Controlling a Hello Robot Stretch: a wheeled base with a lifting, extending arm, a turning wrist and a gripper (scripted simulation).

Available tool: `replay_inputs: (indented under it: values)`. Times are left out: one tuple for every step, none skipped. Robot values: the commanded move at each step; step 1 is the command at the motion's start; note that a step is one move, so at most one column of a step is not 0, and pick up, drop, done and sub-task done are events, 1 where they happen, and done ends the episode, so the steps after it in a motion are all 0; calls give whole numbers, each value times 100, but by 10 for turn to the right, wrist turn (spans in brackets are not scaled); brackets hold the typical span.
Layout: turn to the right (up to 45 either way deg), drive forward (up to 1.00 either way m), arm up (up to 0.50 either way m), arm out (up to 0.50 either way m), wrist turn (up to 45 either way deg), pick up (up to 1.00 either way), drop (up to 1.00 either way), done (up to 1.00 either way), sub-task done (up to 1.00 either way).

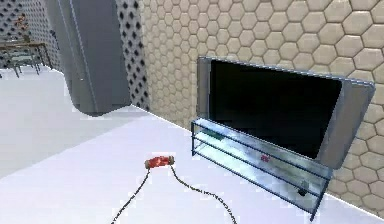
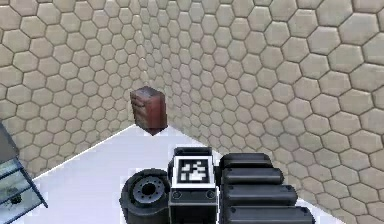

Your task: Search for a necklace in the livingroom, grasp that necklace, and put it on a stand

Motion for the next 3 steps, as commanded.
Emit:
replay_inputs:
  values:
    - [0,100,0,0,0,0,0,0,0]
    - [450,0,0,0,0,0,0,0,0]
    - [450,0,0,0,0,0,0,0,0]
